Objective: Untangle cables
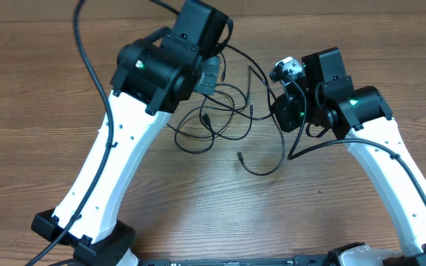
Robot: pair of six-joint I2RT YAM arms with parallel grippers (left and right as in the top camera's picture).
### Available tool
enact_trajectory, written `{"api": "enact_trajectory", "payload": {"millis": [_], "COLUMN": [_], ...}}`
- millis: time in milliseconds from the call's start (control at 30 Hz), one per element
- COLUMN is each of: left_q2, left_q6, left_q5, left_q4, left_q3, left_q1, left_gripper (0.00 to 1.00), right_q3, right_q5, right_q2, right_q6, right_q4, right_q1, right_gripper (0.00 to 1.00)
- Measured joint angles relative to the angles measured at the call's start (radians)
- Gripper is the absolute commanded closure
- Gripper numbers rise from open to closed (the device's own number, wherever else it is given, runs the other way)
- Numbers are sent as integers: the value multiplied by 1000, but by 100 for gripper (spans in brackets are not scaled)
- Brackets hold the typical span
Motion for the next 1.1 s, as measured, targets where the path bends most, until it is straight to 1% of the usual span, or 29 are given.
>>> {"api": "enact_trajectory", "payload": {"millis": [133,200,267,400,500,567,600,700,800,833,1000,1100], "left_q2": [0,0,-2,-2,-2,-2,-2,-2,-2,-2,-2,-2], "left_q6": [-82,-109,-132,-146,-154,-133,-108,-23,32,44,82,105], "left_q5": [-51,-79,-96,-106,-75,-14,32,191,315,346,454,509], "left_q4": [-50,-74,-81,-84,-73,-41,-18,42,69,71,70,68], "left_q3": [0,0,0,0,0,0,0,0,1,1,1,1], "left_q1": [55,82,115,133,131,131,131,125,117,115,111,112], "left_gripper": [96,96,96,96,96,96,96,96,96,96,96,96], "right_q3": [2,2,2,2,2,2,2,2,2,2,2,2], "right_q5": [4,31,65,95,66,-16,-60,-223,-329,-348,-356,-333], "right_q2": [0,0,0,0,0,0,0,0,0,0,0,0], "right_q6": [97,159,240,344,393,384,367,288,199,171,75,52], "right_q4": [13,10,9,3,0,2,5,10,11,13,58,98], "right_q1": [-59,-106,-184,-274,-313,-318,-315,-288,-233,-212,-135,-126], "right_gripper": [96,96,96,96,93,90,86,73,67,64,61,54]}}
